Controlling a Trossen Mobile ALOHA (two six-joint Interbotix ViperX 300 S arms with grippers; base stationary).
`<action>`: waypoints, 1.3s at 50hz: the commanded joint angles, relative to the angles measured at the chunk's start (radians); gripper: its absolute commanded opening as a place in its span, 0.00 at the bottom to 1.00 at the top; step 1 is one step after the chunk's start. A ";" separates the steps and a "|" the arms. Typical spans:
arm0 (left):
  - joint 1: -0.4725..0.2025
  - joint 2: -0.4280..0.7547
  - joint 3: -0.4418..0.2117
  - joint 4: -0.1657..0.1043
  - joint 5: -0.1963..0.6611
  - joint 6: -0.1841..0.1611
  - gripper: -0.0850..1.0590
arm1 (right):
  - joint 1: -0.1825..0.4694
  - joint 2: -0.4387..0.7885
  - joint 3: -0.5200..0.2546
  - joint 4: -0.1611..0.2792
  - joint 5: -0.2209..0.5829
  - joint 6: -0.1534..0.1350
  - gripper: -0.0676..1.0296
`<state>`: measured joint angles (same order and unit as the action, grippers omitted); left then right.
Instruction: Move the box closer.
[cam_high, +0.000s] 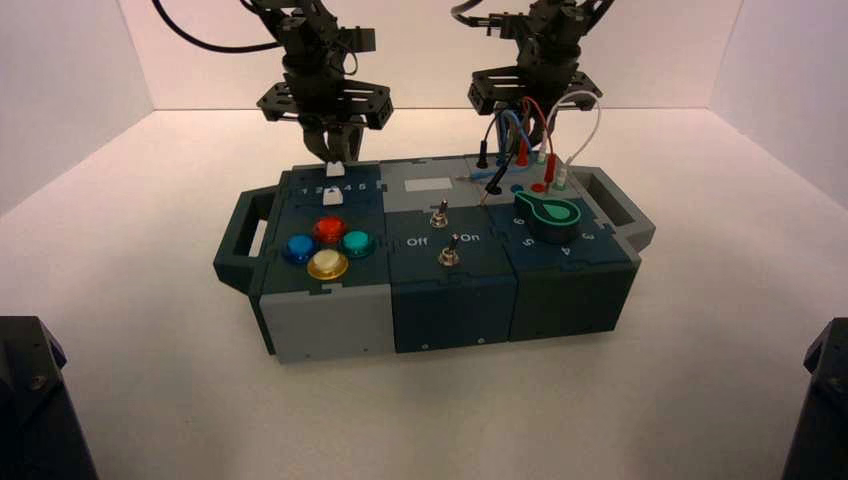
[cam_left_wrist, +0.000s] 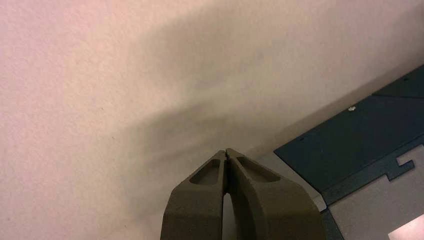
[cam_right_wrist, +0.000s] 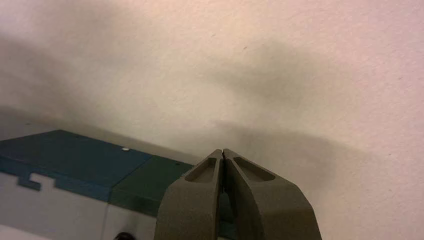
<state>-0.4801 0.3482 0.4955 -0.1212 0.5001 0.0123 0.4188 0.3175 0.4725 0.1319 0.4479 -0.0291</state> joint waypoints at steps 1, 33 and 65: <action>-0.043 -0.026 0.032 -0.002 0.020 0.006 0.05 | 0.032 -0.043 0.011 0.020 0.005 0.000 0.04; -0.071 -0.110 0.135 0.002 0.020 0.006 0.05 | 0.069 -0.141 0.160 0.060 -0.009 0.005 0.04; -0.080 -0.149 0.172 0.005 0.018 0.006 0.05 | 0.074 -0.189 0.219 0.075 -0.023 0.003 0.04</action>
<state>-0.5400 0.2224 0.6703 -0.1181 0.5077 0.0138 0.4755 0.1565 0.6934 0.2040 0.4280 -0.0261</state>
